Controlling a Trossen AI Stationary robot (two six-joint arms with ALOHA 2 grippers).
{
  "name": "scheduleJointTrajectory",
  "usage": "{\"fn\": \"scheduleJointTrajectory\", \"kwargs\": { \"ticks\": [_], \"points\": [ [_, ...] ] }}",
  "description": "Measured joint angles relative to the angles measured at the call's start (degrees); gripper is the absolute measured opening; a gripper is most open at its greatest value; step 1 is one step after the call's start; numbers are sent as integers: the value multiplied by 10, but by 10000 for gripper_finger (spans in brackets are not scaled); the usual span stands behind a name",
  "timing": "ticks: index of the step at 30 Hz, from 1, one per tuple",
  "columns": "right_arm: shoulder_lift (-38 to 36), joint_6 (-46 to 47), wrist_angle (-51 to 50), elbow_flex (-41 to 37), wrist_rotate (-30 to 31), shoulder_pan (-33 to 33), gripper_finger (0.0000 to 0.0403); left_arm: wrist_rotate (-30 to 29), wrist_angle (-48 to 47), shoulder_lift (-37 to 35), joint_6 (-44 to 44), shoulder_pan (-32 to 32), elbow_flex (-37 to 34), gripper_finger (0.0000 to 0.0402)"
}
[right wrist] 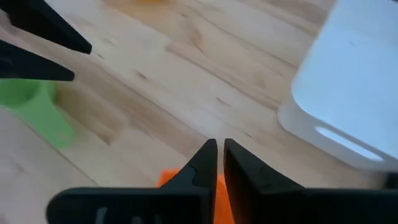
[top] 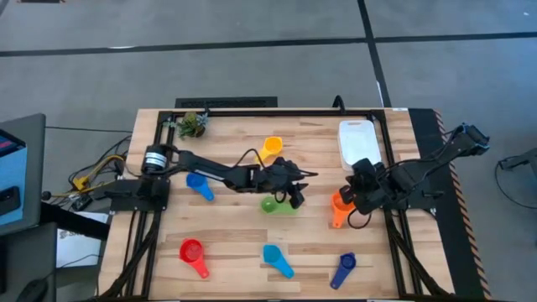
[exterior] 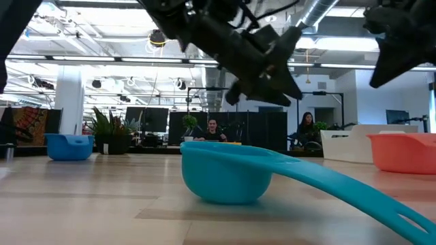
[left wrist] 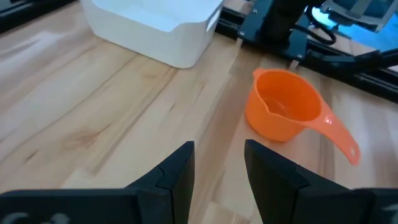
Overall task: Nest measuring cups in basket
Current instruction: Move the orange measuring cup to the bottom left of the table
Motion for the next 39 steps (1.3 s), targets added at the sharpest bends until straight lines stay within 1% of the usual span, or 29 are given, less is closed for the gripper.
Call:
{"fn": "scheduleJointTrajectory", "kwargs": {
  "ticks": [3, 6, 11, 15, 20, 22, 26, 28, 31, 32, 35, 36, 37, 39],
  "points": [
    [-1, 4, -22, 4, -22, 0, 67, -6, -2, 21, 3, 1, 27, 129],
    [-1, 3, -24, 4, -23, 0, 76, -22, 5, 45, 13, 3, 51, 129],
    [-1, 3, -29, 4, -25, 0, 97, -36, 4, 94, -15, 10, 91, 129],
    [-1, 2, -30, 4, -36, 0, 125, -22, 7, 125, -49, 12, 122, 129],
    [-1, 22, -29, 4, -39, 0, 172, 11, 4, 142, -52, 10, 148, 129],
    [-1, 39, -29, 4, -36, 0, 190, 12, 9, 142, -52, 10, 151, 129],
    [0, 65, -28, 4, 1, 0, 217, -36, 7, 142, -37, 14, 151, 129],
    [0, 71, -27, 4, 8, -2, 225, -38, 14, 142, -37, 18, 151, 129],
    [0, 72, -27, 4, 8, -7, 229, -31, 53, 144, -37, 25, 151, 129],
    [0, 72, -27, 4, 8, -8, 229, -31, 83, 151, -37, 27, 152, 129],
    [0, 72, -27, 4, 7, -9, 229, 9, 147, 168, -44, 35, 151, 129],
    [0, 72, -30, 4, 7, -9, 228, 21, 169, 181, -51, 37, 161, 129],
    [0, 72, -31, 4, 7, -9, 228, 33, 175, 188, -56, 39, 171, 129],
    [-2, 72, -31, 4, 5, -9, 228, 48, 142, 191, -62, 41, 194, 129]
  ]
}}
